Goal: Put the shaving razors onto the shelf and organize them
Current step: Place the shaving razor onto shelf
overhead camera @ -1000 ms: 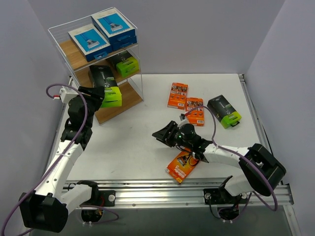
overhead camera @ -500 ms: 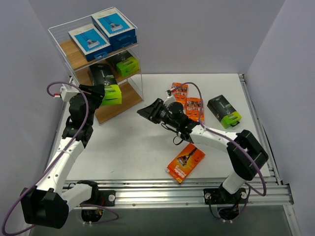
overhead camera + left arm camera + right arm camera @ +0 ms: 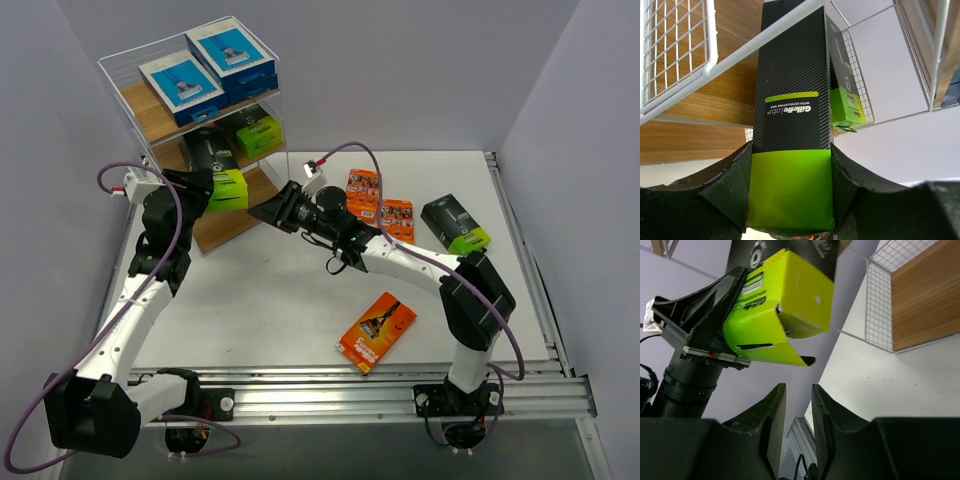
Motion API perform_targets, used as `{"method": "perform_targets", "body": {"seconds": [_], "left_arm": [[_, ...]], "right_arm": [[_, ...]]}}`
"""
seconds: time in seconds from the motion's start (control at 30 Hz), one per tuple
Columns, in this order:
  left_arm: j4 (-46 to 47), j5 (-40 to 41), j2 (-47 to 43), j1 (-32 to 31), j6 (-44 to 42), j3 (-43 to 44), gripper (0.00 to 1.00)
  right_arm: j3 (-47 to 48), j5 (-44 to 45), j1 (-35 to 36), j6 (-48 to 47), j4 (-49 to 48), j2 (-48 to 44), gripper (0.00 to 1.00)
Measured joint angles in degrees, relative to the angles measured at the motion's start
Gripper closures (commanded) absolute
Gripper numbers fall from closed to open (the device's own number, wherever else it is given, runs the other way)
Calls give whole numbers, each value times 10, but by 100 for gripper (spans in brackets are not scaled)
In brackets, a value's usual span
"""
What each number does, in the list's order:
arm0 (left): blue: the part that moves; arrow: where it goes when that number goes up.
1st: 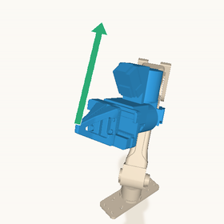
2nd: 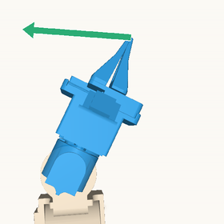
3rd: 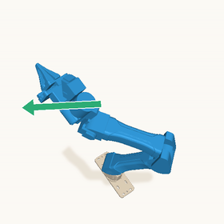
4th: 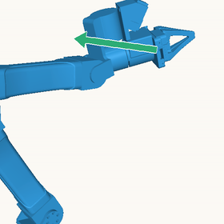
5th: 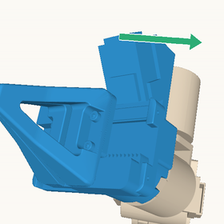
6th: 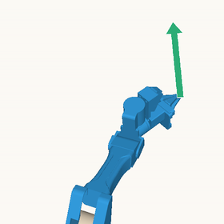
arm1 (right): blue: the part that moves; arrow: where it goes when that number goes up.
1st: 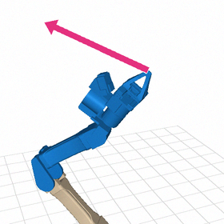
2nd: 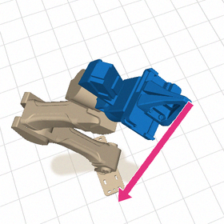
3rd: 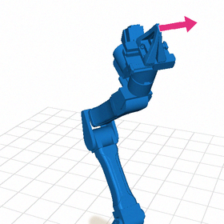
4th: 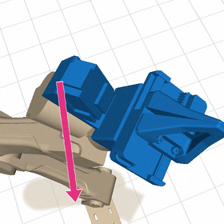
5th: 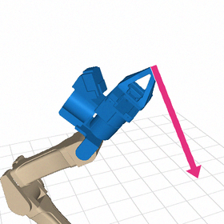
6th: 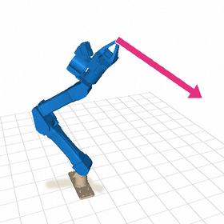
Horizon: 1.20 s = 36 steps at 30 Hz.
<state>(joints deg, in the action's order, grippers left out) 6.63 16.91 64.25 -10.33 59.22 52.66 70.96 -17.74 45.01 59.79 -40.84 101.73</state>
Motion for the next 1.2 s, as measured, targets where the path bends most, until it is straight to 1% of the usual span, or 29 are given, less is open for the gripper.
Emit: {"method": "perform_targets", "body": {"seconds": [0.1, 0.33, 0.63, 0.77, 0.9, 1.0, 1.2], "left_arm": [[4, -1, 5, 0, 0, 2, 63], [8, -5, 13, 0, -1, 6, 60], [13, -8, 16, 0, -1, 6, 56], [13, -9, 16, 0, -1, 6, 45], [13, -9, 16, 1, -1, 6, 39], [12, -9, 16, 3, 0, 6, 30], [12, -9, 16, 3, 1, 7, 23]], "right_arm": [[27, -11, 9, -4, 1, 15, 77], [70, -34, 18, -4, 0, 53, 77], [121, -38, 16, -3, 4, 95, 77], [149, -37, 14, -3, 4, 113, 76], [168, -41, 12, -2, 7, 130, 76], [176, -43, 12, 1, 9, 137, 76], [189, -43, 8, 2, 10, 144, 76]]}}
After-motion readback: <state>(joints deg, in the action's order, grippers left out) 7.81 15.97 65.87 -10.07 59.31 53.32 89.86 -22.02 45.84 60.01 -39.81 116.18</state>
